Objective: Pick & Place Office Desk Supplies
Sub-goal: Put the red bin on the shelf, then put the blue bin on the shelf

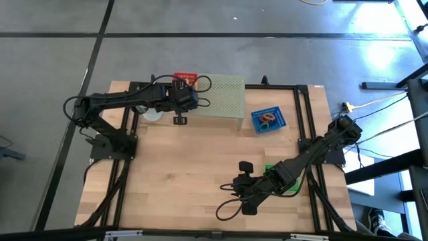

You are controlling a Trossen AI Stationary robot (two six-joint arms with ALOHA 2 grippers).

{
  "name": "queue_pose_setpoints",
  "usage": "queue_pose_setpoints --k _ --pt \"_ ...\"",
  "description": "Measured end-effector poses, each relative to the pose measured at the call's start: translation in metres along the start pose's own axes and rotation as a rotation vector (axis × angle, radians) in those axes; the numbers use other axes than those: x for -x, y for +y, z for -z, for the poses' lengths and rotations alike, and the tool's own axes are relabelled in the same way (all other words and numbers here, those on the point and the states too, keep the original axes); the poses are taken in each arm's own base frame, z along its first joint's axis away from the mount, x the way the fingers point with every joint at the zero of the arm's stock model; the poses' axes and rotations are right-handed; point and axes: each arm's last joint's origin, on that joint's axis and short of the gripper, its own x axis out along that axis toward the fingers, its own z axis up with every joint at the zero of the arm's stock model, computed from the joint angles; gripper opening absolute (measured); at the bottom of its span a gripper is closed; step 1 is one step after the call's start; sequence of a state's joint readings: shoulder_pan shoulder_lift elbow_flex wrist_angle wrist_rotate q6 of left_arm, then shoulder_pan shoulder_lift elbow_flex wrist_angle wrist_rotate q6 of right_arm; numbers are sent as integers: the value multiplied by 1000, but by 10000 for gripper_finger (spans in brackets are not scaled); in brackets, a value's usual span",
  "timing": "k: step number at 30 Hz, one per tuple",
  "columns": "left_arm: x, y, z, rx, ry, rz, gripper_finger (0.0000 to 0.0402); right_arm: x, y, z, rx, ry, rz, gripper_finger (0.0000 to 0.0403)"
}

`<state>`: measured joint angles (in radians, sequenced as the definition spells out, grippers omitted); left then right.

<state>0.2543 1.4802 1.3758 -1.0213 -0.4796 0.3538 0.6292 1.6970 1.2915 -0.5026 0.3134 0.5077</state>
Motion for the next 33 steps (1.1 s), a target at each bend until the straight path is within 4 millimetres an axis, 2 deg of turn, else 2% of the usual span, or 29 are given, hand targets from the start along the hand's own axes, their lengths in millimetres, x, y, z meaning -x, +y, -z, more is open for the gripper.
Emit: queue_pose_setpoints --k 9,15,21,26,33 --pt "8 -8 -3 -28 -13 -40 84 0 0 0 0 0 0 135" --pt "16 -16 -5 -62 -8 -143 93 0 0 0 0 0 0 135" --pt "26 -31 -10 -113 -38 -178 91 0 0 0 0 0 0 135" --pt "42 -55 -21 -97 -170 -131 80 0 0 0 0 0 0 135" --pt "74 -94 -43 83 -475 99 75 0 1 -2 -6 -18 -6 135"
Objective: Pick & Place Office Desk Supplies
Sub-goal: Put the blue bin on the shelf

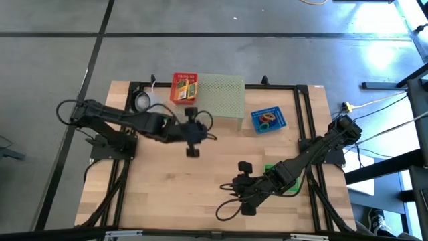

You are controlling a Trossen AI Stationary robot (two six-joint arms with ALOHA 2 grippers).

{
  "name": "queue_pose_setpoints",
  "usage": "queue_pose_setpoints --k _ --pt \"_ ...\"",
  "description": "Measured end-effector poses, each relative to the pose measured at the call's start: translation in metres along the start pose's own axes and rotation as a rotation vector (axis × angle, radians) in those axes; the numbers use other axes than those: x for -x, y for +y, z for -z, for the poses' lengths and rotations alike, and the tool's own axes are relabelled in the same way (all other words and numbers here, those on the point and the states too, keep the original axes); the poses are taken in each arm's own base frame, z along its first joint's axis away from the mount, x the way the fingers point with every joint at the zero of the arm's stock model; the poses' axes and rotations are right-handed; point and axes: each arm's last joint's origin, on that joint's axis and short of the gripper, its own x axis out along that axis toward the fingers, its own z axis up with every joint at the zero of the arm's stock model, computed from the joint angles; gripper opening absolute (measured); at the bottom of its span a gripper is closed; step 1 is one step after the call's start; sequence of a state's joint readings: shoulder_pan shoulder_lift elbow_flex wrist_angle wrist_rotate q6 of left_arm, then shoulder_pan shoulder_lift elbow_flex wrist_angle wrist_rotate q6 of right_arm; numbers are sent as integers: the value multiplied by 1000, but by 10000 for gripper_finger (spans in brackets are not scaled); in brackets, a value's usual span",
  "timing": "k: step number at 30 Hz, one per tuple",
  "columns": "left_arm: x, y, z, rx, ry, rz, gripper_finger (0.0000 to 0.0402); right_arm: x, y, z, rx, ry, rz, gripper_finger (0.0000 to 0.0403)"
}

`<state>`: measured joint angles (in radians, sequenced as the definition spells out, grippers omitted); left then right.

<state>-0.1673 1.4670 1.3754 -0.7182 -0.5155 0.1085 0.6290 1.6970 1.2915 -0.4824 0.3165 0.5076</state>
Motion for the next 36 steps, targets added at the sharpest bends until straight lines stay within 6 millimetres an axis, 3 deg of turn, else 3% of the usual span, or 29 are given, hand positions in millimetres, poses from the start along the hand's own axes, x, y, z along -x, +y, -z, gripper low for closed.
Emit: queue_pose_setpoints --k 4,9,15,18,20,25,30,36 --pt "11 -25 -7 140 -83 122 75 0 1 -6 -21 -77 14 135" --pt "21 -59 1 83 -78 245 75 1 5 -12 -53 -133 -21 135" --pt "36 -92 8 160 -101 334 75 1 5 -25 -86 -232 -77 135" --pt "42 -106 13 147 -122 369 75 -1 -1 -25 -51 -190 -101 135" --pt "47 -112 13 137 -137 375 75 -4 -8 -21 -118 -119 -77 135" --pt "57 -121 14 127 -177 340 75 10 -44 2 -272 136 217 135" --pt "63 -126 15 121 -193 320 75 39 -77 20 -273 286 561 135" --pt "63 -127 16 126 -191 321 75 50 -113 22 -306 388 768 135"
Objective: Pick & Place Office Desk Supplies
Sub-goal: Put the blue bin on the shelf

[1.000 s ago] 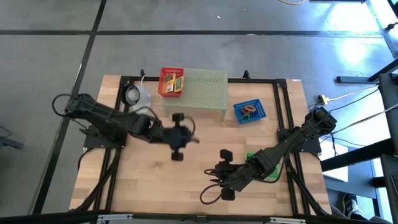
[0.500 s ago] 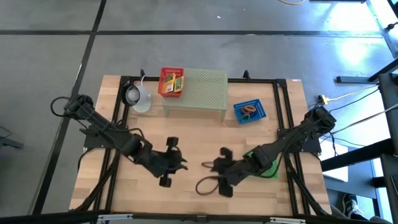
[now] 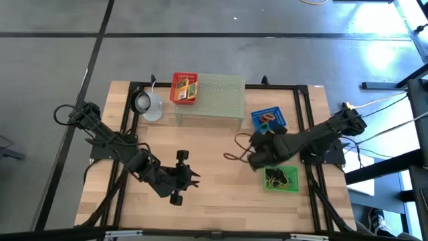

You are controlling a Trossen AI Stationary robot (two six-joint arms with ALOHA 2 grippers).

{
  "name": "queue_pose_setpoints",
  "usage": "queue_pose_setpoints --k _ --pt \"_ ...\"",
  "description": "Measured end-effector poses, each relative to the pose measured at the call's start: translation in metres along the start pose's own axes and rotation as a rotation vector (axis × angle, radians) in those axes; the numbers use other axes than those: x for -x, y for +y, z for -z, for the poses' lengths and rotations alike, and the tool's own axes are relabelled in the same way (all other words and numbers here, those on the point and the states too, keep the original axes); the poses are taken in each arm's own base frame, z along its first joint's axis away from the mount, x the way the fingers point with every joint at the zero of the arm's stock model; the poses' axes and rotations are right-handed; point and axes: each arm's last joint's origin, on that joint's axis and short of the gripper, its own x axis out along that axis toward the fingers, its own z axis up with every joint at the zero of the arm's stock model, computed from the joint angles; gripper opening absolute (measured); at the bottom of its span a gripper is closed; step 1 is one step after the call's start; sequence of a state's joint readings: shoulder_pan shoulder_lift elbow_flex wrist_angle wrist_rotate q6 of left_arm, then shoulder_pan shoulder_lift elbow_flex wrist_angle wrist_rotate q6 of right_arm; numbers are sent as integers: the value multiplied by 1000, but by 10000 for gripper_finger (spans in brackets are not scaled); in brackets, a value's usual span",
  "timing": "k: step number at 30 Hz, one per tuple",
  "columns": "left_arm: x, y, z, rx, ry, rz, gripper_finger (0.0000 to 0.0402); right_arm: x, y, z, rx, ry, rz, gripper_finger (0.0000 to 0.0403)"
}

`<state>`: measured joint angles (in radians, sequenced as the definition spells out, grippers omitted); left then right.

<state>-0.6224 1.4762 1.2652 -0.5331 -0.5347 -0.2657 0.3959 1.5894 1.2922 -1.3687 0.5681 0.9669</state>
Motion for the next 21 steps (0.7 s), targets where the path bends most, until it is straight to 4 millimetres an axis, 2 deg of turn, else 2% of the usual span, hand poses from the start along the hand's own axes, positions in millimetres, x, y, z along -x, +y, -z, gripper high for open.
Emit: queue_pose_setpoints --k 6,11,16,21 --pt "-2 -1 1 9 6 -7 75 -29 -24 -18 47 160 -5 135" --pt "-3 -4 3 11 18 4 75 -58 -51 -3 -35 260 -27 135" --pt "-2 -5 5 0 33 3 75 -74 -66 18 -155 146 -219 135" --pt "-3 -4 5 -23 30 1 75 -79 -75 29 -251 -2 -356 135"
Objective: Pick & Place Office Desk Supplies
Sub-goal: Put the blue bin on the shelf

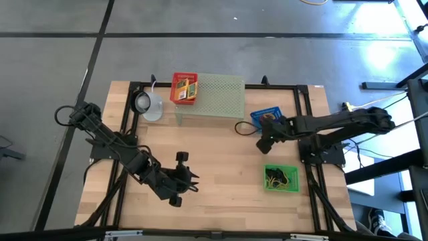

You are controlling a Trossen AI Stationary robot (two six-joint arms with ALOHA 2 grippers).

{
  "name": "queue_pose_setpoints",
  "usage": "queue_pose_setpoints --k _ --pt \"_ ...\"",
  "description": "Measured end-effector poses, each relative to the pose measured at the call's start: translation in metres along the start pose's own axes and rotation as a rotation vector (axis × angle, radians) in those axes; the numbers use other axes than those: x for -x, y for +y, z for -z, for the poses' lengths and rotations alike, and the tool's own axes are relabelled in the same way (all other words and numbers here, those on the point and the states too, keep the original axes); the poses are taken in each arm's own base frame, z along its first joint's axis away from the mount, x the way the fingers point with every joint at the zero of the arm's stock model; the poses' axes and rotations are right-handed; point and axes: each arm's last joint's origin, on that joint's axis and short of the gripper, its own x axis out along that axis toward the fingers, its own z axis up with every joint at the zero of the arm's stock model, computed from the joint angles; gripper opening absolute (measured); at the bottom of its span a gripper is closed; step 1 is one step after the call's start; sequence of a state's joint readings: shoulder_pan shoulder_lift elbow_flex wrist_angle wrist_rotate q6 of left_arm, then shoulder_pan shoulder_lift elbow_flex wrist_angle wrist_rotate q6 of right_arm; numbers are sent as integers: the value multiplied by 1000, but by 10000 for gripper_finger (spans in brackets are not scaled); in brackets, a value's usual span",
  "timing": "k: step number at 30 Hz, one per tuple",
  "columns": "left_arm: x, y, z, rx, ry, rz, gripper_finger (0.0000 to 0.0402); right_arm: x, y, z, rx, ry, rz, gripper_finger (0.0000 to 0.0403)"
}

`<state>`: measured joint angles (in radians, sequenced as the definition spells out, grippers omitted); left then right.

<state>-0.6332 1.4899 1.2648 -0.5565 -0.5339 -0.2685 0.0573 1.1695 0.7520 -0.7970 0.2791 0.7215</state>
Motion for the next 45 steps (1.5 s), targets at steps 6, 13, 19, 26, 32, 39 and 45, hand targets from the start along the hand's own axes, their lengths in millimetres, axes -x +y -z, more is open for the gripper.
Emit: queue_pose_setpoints --k 6,13,19,26,32,39,45 --pt "-2 4 -1 -3 -11 -47 75 -8 -5 0 -83 -67 50 135" --pt "-3 7 -2 3 -11 -64 75 -18 -3 -10 -121 -100 35 171" --pt "-3 7 -2 3 -10 -65 75 -32 -4 -17 -142 -111 81 218" --pt "-3 7 -1 1 -8 -63 75 -57 -4 -23 -147 -92 157 228" --pt "-3 7 -1 0 -9 -63 75 -76 -10 -25 -159 -42 213 216" --pt "-3 6 -1 -1 -6 -60 75 -83 -12 -23 -148 12 218 152" --pt "-3 7 0 -9 6 -64 75 -82 -13 -18 -124 79 206 41"
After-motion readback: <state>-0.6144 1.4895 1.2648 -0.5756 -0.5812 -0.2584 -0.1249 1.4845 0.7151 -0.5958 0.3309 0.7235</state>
